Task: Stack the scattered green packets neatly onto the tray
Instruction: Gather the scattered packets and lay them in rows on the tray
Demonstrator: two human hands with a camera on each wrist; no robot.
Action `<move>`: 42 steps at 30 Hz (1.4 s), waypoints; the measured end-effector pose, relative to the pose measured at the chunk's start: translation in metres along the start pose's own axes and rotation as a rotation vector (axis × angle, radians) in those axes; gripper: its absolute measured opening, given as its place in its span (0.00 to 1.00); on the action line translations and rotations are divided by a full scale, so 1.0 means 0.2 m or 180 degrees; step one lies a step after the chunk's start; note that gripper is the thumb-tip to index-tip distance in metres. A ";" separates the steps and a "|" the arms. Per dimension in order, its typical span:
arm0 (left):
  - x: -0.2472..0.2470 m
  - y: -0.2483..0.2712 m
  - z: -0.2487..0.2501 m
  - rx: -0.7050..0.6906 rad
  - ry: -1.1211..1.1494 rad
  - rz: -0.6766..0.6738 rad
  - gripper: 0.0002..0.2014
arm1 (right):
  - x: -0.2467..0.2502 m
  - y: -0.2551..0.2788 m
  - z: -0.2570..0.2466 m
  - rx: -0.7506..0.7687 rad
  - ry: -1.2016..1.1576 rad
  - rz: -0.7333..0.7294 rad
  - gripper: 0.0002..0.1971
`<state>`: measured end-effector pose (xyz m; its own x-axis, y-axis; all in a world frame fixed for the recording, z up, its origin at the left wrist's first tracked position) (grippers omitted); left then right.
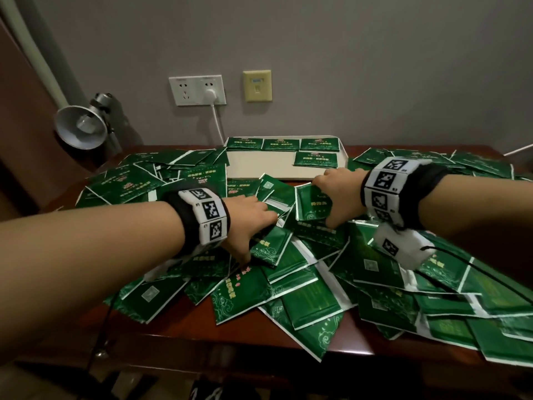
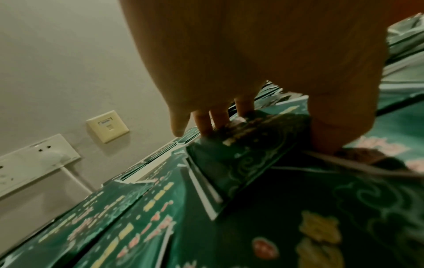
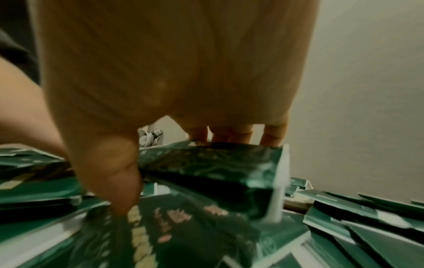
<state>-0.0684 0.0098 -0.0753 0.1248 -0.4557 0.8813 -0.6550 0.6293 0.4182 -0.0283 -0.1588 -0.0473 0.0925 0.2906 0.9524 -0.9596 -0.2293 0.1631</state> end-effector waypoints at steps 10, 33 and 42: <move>0.16 -0.02 -0.47 0.0866 0.0687 0.0799 0.30 | 0.15 -0.31 0.06 -0.0196 -0.0664 0.0065 0.47; -0.09 -0.68 -1.46 0.1337 0.1162 0.0338 0.42 | 0.15 -1.36 -0.17 0.0039 -0.0922 0.0044 0.39; -0.05 -0.69 -1.41 0.1471 0.1163 0.0621 0.46 | 0.19 -1.31 -0.15 -0.0021 -0.0709 0.0029 0.37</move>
<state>0.2309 0.1051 -0.0805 0.1638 -0.0633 0.9845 -0.9363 0.3044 0.1754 0.2177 -0.0597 -0.0619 0.1396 0.0761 0.9873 -0.9622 -0.2248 0.1534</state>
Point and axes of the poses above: each hand's wrist, its own y-axis away from the middle knuckle, its own x-axis out of the back of the hand, z = x × y, the point moved 4 cm from there along -y, towards the middle knuckle, and after that the axes turned 11 degrees about -x, right-handed, at the moved point
